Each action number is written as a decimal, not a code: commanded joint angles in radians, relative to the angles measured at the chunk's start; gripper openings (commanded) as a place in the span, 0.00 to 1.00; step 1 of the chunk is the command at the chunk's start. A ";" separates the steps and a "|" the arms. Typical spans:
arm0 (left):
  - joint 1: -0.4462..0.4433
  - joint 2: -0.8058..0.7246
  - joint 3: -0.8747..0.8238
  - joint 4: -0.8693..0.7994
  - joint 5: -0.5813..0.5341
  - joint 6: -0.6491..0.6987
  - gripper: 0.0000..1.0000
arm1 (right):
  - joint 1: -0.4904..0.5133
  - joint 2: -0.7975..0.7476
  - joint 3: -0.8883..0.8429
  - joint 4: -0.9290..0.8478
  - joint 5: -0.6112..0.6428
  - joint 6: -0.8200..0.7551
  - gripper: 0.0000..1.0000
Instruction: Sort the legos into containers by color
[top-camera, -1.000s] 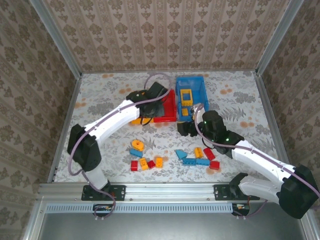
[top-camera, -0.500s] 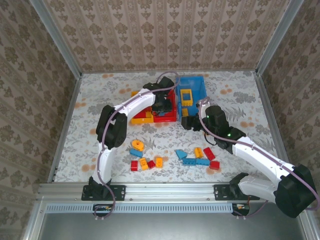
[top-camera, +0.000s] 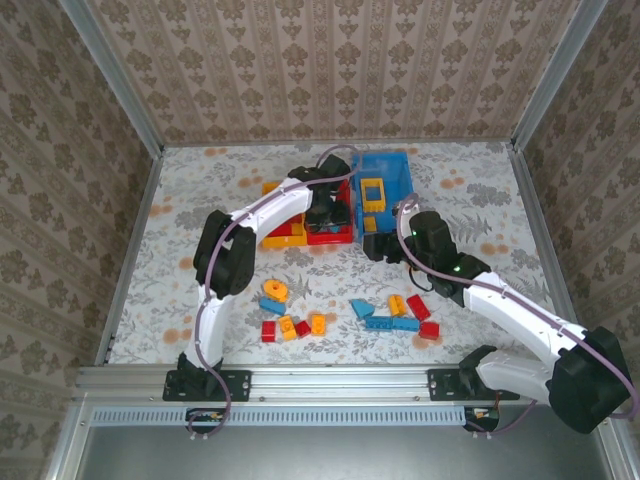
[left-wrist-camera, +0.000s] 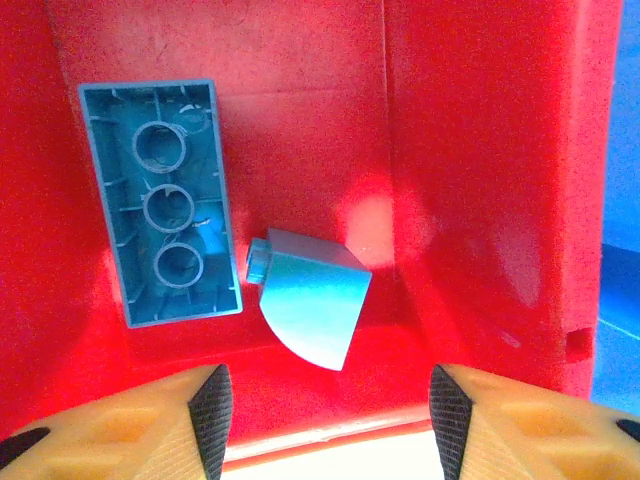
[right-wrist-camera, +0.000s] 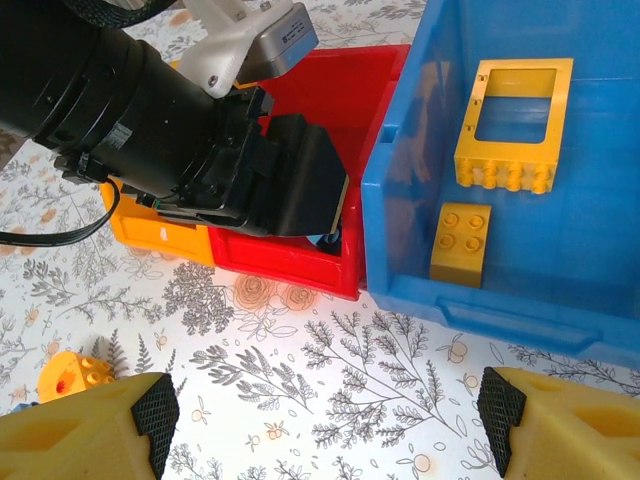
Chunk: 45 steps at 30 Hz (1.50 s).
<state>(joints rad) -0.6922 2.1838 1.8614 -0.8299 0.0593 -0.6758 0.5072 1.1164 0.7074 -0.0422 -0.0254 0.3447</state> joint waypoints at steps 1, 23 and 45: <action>-0.002 -0.061 0.014 -0.034 -0.023 -0.002 0.58 | -0.008 -0.016 0.037 -0.045 0.031 -0.022 0.82; -0.138 -0.723 -0.668 0.216 0.107 0.201 0.69 | 0.099 -0.015 0.095 -0.770 0.027 0.147 0.63; -0.185 -0.815 -0.790 0.221 0.160 0.272 0.69 | 0.105 0.211 -0.050 -0.539 0.001 0.343 0.58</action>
<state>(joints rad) -0.8700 1.4029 1.0859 -0.6189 0.2024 -0.4248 0.6220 1.3010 0.6590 -0.6025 -0.0444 0.6632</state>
